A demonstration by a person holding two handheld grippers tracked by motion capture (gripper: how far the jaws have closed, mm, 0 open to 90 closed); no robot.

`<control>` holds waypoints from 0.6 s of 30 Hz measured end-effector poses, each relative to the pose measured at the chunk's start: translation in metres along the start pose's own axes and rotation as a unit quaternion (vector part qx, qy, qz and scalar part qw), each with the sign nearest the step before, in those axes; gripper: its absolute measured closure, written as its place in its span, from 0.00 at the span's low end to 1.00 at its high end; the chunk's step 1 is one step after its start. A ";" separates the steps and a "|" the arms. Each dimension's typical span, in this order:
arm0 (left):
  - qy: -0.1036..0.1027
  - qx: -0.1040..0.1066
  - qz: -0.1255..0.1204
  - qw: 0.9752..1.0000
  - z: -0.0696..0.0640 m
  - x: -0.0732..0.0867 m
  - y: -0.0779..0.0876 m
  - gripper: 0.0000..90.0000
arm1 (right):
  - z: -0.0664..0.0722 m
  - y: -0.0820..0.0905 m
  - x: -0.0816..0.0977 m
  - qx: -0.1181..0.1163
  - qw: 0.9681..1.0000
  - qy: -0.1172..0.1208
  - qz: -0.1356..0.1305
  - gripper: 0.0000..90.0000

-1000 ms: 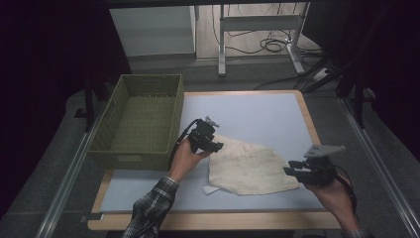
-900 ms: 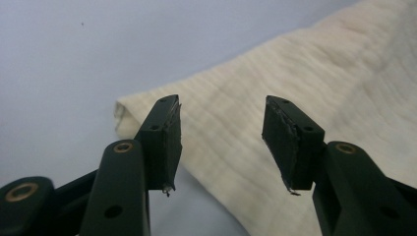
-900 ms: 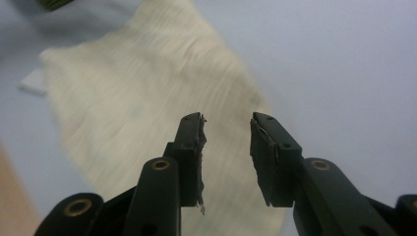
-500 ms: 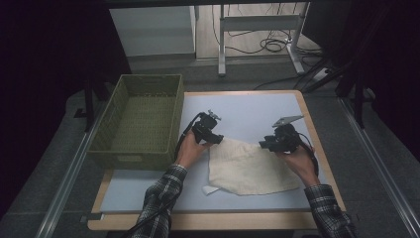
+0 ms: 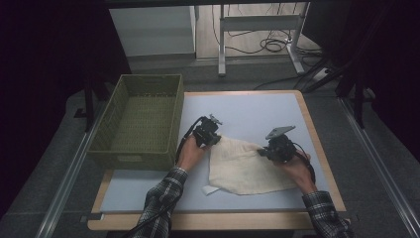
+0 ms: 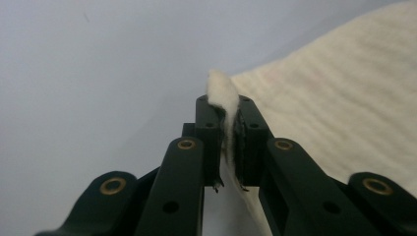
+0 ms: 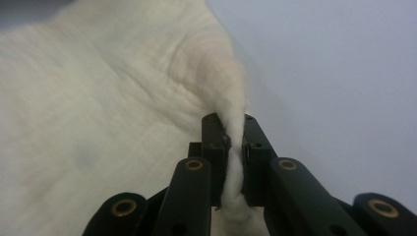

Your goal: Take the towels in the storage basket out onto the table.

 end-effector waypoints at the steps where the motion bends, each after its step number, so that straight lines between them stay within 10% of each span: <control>1: 0.002 -0.004 -0.021 1.000 0.002 -0.008 0.009 0.92 | 0.000 0.007 -0.006 0.007 1.000 0.007 -0.008 0.93; 6: 0.028 -0.036 -0.111 0.993 0.019 -0.046 0.047 0.81 | -0.004 0.052 -0.049 0.073 0.994 0.036 -0.074 0.92; 8: 0.039 -0.049 -0.067 0.996 0.025 -0.046 0.038 0.51 | -0.014 0.060 -0.061 0.100 0.990 0.024 -0.099 0.76; 14: 0.027 -0.036 -0.035 0.998 0.010 -0.014 0.028 0.46 | -0.034 0.051 -0.038 0.104 0.993 -0.015 -0.062 0.62; 18: 0.036 0.013 -0.020 0.999 -0.007 0.009 0.027 0.46 | -0.044 0.056 -0.010 0.099 0.993 -0.044 -0.050 0.62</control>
Point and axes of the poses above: each handheld gripper's, and its own axes: y roughly backward along the jaws, x roughly out of its underside, z roughly to its left, the point moved 7 cm from there along -y, roughly forward along the jaws, and after that the axes turned 8 degrees about -x, right-handed, at the moved point
